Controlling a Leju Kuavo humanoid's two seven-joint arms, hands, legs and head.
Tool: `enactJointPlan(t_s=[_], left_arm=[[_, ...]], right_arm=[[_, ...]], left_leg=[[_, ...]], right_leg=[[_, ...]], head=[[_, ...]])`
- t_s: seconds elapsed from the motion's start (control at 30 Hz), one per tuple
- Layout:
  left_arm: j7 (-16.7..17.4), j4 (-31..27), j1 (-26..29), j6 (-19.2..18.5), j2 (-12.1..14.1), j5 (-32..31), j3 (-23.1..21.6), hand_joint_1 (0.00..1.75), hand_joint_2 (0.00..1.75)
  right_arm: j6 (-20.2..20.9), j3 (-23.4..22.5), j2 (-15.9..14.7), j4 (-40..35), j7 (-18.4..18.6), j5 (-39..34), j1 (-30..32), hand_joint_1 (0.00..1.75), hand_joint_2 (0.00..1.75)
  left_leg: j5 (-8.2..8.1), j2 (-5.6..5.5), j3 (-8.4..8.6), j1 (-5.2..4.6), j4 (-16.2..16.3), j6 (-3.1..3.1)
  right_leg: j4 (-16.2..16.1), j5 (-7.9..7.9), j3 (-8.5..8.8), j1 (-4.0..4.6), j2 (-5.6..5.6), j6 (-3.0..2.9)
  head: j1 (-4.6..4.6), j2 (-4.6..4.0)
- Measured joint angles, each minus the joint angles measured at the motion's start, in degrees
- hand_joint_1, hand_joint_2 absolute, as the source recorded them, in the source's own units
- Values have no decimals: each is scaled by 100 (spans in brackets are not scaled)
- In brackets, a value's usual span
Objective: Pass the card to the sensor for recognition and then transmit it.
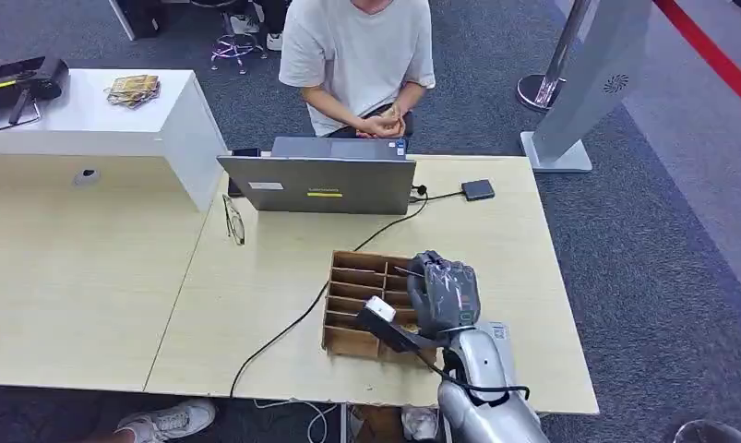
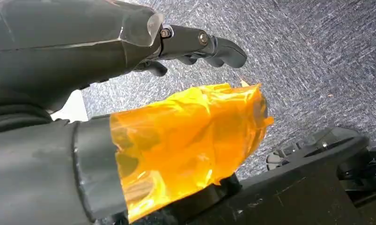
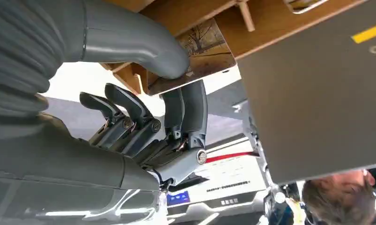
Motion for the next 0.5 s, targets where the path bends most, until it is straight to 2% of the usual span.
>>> enactJointPlan(t_s=[0.27, 0.5], left_arm=[[-2, 0, 0, 0, 0, 20, 2, 0, 0], [-22, 0, 1, 9, 0, 66, 4, 0, 0]], right_arm=[[-142, 0, 26, -186, -164, -81, 10, 175, 175], [-208, 22, 26, -676, -391, -260, 118, 175, 175]], left_leg=[[0, 0, 0, 0, 0, 0], [0, 0, 0, 0, 0, 0]], right_leg=[[0, 0, 0, 0, 0, 0], [0, 0, 0, 0, 0, 0]], head=[[0, 0], [0, 0]])
